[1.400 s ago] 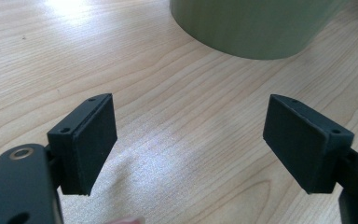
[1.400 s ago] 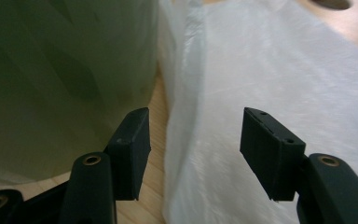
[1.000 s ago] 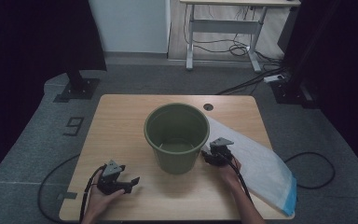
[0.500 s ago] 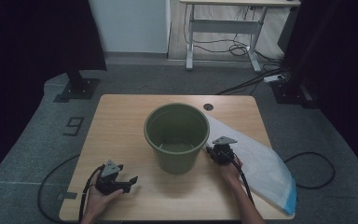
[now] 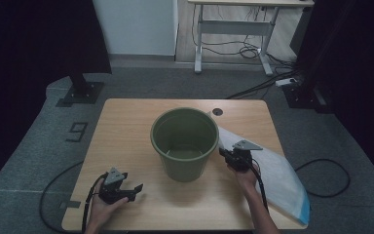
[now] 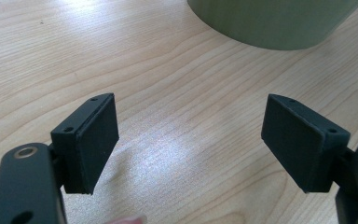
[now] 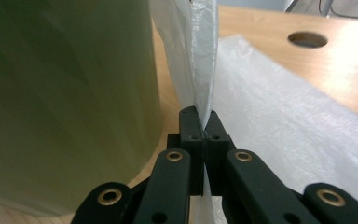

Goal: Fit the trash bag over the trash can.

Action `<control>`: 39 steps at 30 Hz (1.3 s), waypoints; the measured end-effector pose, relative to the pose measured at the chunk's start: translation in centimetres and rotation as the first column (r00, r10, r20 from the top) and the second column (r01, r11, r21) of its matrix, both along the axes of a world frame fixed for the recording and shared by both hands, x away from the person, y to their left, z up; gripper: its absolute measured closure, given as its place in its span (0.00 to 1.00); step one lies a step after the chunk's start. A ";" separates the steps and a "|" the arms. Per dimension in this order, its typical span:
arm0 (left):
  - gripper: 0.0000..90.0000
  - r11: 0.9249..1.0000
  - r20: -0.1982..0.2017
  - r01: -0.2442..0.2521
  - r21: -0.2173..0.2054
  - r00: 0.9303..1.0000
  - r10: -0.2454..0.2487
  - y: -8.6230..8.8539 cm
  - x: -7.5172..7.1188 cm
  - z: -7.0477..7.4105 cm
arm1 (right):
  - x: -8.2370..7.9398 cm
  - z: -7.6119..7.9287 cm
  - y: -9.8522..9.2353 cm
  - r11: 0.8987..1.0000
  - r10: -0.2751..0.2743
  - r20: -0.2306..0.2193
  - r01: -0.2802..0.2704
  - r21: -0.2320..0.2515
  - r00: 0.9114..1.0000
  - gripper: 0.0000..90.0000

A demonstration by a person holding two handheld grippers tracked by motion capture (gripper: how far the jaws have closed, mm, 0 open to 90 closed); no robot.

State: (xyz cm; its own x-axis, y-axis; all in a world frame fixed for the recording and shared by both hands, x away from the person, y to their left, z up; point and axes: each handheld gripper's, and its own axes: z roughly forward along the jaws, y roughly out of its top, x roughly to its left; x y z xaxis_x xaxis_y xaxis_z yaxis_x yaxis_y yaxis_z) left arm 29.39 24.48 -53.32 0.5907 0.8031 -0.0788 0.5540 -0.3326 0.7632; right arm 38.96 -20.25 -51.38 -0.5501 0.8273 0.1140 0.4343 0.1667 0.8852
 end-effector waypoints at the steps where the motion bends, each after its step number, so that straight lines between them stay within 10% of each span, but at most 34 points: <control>1: 0.21 1.000 0.000 0.001 0.002 1.000 -0.001 0.0 0.0 0.0 | -0.1 0.2 -0.2 1.000 -0.005 0.003 0.005 0.013 1.000 0.98; 28: 0.21 0.999 0.002 -0.019 -0.029 1.000 0.019 0.7 0.0 0.2 | -2.1 8.5 -2.8 0.989 -0.048 0.139 0.028 0.143 0.989 0.98; 39: 0.21 0.999 0.000 -0.018 -0.039 1.000 0.018 0.7 0.0 0.2 | -4.0 12.7 -2.6 0.988 -0.030 0.257 -0.011 0.156 0.966 0.98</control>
